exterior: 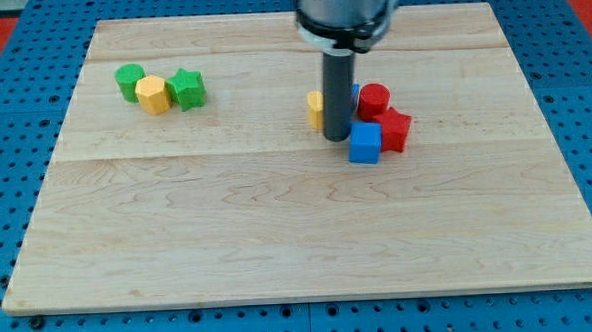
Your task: Push the yellow heart into the group of blocks
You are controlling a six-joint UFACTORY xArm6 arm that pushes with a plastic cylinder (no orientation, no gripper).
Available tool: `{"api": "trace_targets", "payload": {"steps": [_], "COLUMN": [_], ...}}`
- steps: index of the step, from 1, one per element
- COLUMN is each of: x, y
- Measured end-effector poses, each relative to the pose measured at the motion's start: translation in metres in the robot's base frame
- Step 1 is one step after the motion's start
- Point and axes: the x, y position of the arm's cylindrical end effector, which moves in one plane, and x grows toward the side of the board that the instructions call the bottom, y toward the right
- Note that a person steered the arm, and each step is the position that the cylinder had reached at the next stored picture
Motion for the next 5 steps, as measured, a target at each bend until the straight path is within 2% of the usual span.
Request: {"api": "trace_targets", "payload": {"steps": [1, 3, 4, 5], "x": [-0.002, -0.011, -0.050, -0.075], "y": [-0.008, -0.071, -0.101, -0.037]}}
